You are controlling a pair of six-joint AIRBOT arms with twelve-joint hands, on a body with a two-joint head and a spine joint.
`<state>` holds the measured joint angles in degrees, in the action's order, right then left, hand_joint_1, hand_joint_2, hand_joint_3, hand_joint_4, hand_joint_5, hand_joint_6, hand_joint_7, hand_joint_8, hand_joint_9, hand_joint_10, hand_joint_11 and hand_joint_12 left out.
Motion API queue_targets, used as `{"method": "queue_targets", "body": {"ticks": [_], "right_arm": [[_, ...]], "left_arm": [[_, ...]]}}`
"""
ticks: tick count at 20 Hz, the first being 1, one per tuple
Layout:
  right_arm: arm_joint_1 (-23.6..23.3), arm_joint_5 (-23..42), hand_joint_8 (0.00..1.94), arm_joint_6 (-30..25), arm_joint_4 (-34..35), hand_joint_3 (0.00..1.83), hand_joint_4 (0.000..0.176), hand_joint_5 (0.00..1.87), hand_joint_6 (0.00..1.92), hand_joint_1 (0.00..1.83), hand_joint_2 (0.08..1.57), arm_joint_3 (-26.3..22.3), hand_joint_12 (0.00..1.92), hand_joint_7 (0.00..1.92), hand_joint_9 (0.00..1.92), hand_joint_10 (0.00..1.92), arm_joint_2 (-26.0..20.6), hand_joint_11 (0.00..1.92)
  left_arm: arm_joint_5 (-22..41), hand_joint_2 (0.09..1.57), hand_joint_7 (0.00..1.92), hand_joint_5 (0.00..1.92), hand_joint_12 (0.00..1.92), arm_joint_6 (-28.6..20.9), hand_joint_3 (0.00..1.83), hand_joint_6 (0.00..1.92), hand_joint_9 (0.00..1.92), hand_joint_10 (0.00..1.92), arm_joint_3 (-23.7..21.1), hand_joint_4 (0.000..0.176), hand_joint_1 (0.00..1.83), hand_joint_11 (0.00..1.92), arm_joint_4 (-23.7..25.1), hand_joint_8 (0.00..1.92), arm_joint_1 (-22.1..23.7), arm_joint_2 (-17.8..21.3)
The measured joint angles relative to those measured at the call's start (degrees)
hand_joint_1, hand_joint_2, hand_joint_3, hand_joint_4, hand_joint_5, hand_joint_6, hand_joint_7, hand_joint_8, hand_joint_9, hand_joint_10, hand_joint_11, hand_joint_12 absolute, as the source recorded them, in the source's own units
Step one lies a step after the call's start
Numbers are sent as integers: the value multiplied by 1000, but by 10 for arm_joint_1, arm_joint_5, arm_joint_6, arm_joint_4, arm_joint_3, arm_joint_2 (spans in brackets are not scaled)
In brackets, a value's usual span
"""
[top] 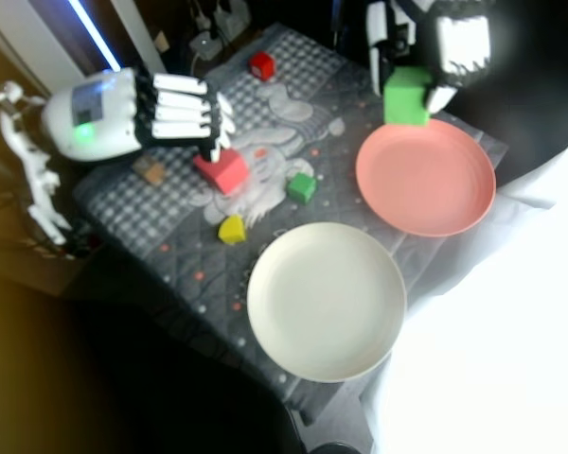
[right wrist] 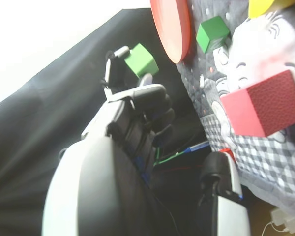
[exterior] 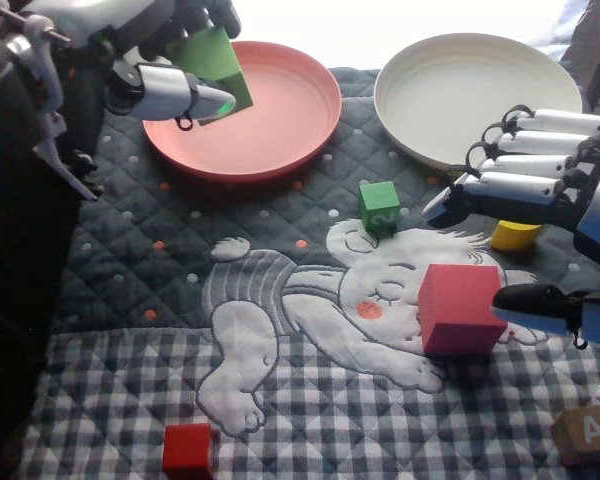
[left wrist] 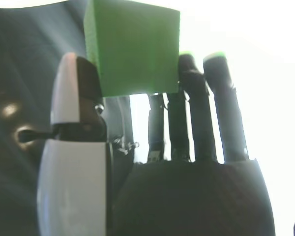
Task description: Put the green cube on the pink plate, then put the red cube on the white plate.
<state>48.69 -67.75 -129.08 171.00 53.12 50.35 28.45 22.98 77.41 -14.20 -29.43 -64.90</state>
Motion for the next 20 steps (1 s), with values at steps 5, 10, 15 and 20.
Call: {"method": "queue_targets", "body": {"ticks": [5, 10, 15, 20], "right_arm": [[-4, 0, 826, 0, 0, 4, 0, 299, 920, 1010, 1086, 2, 1611, 410, 331, 1142, 2, 259], [-4, 0, 698, -1, 0, 1, 0, 344, 857, 1002, 1086, 5, 1587, 448, 354, 1020, 6, 246], [-4, 0, 525, -1, 0, 0, 0, 391, 797, 974, 1075, 6, 1537, 519, 412, 924, 6, 293], [-4, 0, 479, -1, 0, 1, 0, 397, 724, 953, 1081, 6, 1533, 527, 398, 921, 6, 285]], "left_arm": [[-81, 1269, 799, 700, 1921, -1, 0, 1343, 924, 1908, 75, 0, 1104, 1040, -35, 1763, 20, -54], [-127, 1278, 751, 662, 1921, 0, 1, 1268, 797, 1791, 134, 0, 1191, 860, -50, 1643, 28, -93], [-151, 1122, 535, 569, 1561, 0, 0, 909, 338, 969, 147, 0, 1094, 50, -102, 846, 28, -107], [-153, 911, 177, 330, 490, 0, 0, 42, 41, 84, 150, 84, 746, 0, -111, 0, 28, -109]]}}
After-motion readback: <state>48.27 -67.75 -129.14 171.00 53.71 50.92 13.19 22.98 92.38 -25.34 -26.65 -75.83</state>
